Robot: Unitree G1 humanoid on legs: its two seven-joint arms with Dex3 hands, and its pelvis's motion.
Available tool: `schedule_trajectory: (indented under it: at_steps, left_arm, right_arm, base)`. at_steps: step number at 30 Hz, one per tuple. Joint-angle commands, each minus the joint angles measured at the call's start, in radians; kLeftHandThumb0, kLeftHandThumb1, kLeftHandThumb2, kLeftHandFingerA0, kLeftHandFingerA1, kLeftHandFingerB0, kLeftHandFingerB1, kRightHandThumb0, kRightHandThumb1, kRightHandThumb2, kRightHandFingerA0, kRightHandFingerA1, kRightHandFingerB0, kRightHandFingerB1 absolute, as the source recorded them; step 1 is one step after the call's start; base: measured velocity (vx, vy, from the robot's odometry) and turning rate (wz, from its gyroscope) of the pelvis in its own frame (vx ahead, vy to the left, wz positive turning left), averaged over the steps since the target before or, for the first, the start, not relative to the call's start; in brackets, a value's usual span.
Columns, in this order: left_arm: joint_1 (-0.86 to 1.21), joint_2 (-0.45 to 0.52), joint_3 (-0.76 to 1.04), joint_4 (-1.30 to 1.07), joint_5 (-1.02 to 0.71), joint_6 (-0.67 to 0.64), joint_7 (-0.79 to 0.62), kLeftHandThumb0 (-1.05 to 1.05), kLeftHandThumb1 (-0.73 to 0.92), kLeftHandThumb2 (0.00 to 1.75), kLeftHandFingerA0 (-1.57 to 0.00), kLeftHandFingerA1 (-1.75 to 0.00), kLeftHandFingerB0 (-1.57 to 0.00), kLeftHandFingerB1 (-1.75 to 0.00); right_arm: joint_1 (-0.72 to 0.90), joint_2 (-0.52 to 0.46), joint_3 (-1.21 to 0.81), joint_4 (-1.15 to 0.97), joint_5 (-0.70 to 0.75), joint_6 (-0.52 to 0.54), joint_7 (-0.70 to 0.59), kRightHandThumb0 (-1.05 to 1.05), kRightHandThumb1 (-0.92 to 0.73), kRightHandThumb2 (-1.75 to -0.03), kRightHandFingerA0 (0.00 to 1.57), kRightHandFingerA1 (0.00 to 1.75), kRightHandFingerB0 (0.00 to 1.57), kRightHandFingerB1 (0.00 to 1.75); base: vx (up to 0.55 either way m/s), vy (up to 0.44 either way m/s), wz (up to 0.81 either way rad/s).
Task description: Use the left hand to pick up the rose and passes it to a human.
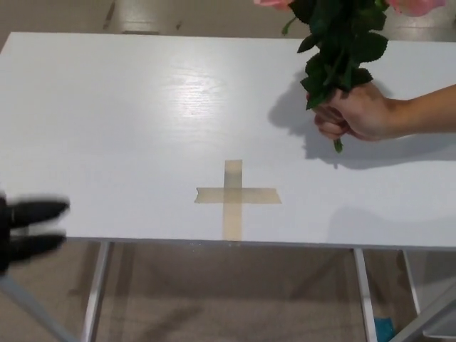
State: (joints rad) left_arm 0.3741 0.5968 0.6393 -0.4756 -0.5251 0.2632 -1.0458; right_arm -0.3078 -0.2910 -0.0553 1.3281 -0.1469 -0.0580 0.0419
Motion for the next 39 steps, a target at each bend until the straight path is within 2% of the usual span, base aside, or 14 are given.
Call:
schedule_trajectory:
  at_steps: [1, 2, 3, 6, 7, 10, 11, 13, 15, 30, 31, 33, 34, 39]
  left_arm:
    - [0.210, -0.126, -0.068, 0.113, 0.001, -0.157, -0.116, -0.27, 0.15, 0.80, -0.11, -0.51, -0.11, -0.49]
    - [0.223, -0.146, -0.096, 0.160, 0.041, -0.180, -0.088, -0.27, 0.15, 0.80, -0.11, -0.51, -0.11, -0.49]
    - [0.212, -0.157, -0.122, 0.221, 0.082, -0.214, -0.057, -0.59, 0.42, 0.54, -0.27, -0.31, -0.30, -0.31]
    - [0.216, -0.177, -0.167, 0.361, 0.184, -0.295, 0.020, -0.58, 0.44, 0.54, -0.30, -0.32, -0.33, -0.31]
    - [0.186, -0.189, -0.207, 0.474, 0.300, -0.338, 0.145, -0.64, 0.41, 0.76, -0.28, -0.42, -0.34, -0.43]
    - [0.107, -0.190, -0.286, 0.672, 0.481, -0.406, 0.366, -0.66, 0.44, 0.80, -0.33, -0.45, -0.36, -0.45]
    - [0.087, -0.185, -0.315, 0.744, 0.540, -0.423, 0.448, -0.63, 0.53, 0.57, -0.40, -0.34, -0.43, -0.34]
    - [0.041, -0.179, -0.359, 0.843, 0.599, -0.429, 0.551, -0.63, 0.55, 0.58, -0.41, -0.34, -0.44, -0.34]
    - [-0.023, -0.177, -0.400, 0.959, 0.629, -0.402, 0.639, -0.65, 0.46, 0.84, -0.37, -0.48, -0.33, -0.45]
    - [-0.324, -0.223, -0.496, 1.580, 0.570, -0.300, 0.959, -0.71, 0.50, 0.85, -0.36, -0.48, -0.28, -0.43]
    - [-0.286, -0.227, -0.496, 1.610, 0.570, -0.329, 0.984, -0.61, 0.48, 0.89, -0.41, -0.54, -0.23, -0.44]
    - [-0.261, -0.199, -0.526, 1.637, 0.582, -0.378, 0.913, -0.61, 0.48, 0.90, -0.41, -0.54, -0.22, -0.44]
    - [-0.255, -0.187, -0.542, 1.644, 0.587, -0.394, 0.872, -0.71, 0.59, 0.63, -0.43, -0.37, -0.33, -0.33]
    - [-0.263, -0.160, -0.573, 1.676, 0.576, -0.448, 0.810, -0.74, 0.60, 0.65, -0.39, -0.37, -0.29, -0.32]
  right_arm:
    - [0.040, -0.012, 0.005, 0.010, -0.006, 0.010, 0.009, -0.55, -0.80, -0.64, 0.62, 0.57, 0.48, 0.38]
    - [0.046, -0.012, 0.008, 0.011, -0.009, 0.009, 0.009, -0.55, -0.80, -0.64, 0.62, 0.57, 0.48, 0.38]
    - [0.052, -0.012, 0.009, 0.010, -0.008, 0.008, 0.010, -0.55, -0.80, -0.64, 0.62, 0.57, 0.48, 0.38]
    - [0.095, -0.006, 0.015, 0.011, -0.011, 0.001, 0.007, -0.55, -0.80, -0.64, 0.62, 0.57, 0.49, 0.38]
    - [0.116, 0.000, 0.017, 0.012, -0.011, -0.002, 0.003, -0.55, -0.80, -0.64, 0.62, 0.57, 0.49, 0.38]
    - [0.133, 0.004, 0.021, 0.013, -0.013, -0.004, -0.003, -0.55, -0.80, -0.64, 0.62, 0.57, 0.49, 0.38]
    - [0.150, 0.009, 0.024, 0.014, -0.016, -0.008, -0.007, -0.54, -0.80, -0.64, 0.62, 0.57, 0.50, 0.38]
    - [0.160, 0.011, 0.025, 0.014, -0.016, -0.010, -0.008, -0.54, -0.80, -0.64, 0.62, 0.57, 0.50, 0.38]
    - [0.170, 0.012, 0.027, 0.015, -0.017, -0.011, -0.009, -0.55, -0.80, -0.64, 0.63, 0.59, 0.50, 0.38]
    - [0.258, 0.019, 0.038, 0.009, -0.021, -0.034, -0.006, -0.56, -0.79, -0.64, 0.63, 0.58, 0.46, 0.36]
    - [0.281, 0.028, 0.043, 0.007, -0.023, -0.045, -0.011, -0.57, -0.63, -0.99, 0.56, 0.66, 0.33, 0.51]
    - [0.289, 0.029, 0.041, 0.004, -0.020, -0.053, -0.012, -0.58, -0.63, -0.98, 0.56, 0.66, 0.31, 0.50]
    - [0.292, 0.026, 0.039, 0.002, -0.016, -0.057, -0.010, -0.59, -0.63, -0.98, 0.56, 0.65, 0.30, 0.49]
    - [0.296, 0.026, 0.034, -0.003, -0.007, -0.062, -0.008, -0.59, -0.63, -0.98, 0.55, 0.65, 0.28, 0.49]
  base:
    - [0.00, 0.000, 0.00]
    - [0.00, 0.000, 0.00]
    - [0.00, 0.000, 0.00]
    - [0.00, 0.000, 0.05]
    - [0.00, 0.000, 0.00]
    - [0.00, 0.000, 0.00]
    - [0.00, 0.000, 0.00]
    - [0.00, 0.000, 0.00]
    - [0.00, 0.000, 0.00]
    - [0.00, 0.000, 0.00]
    - [0.00, 0.000, 0.00]
    - [0.00, 0.000, 0.00]
    - [0.00, 0.000, 0.00]
    - [0.00, 0.000, 0.00]
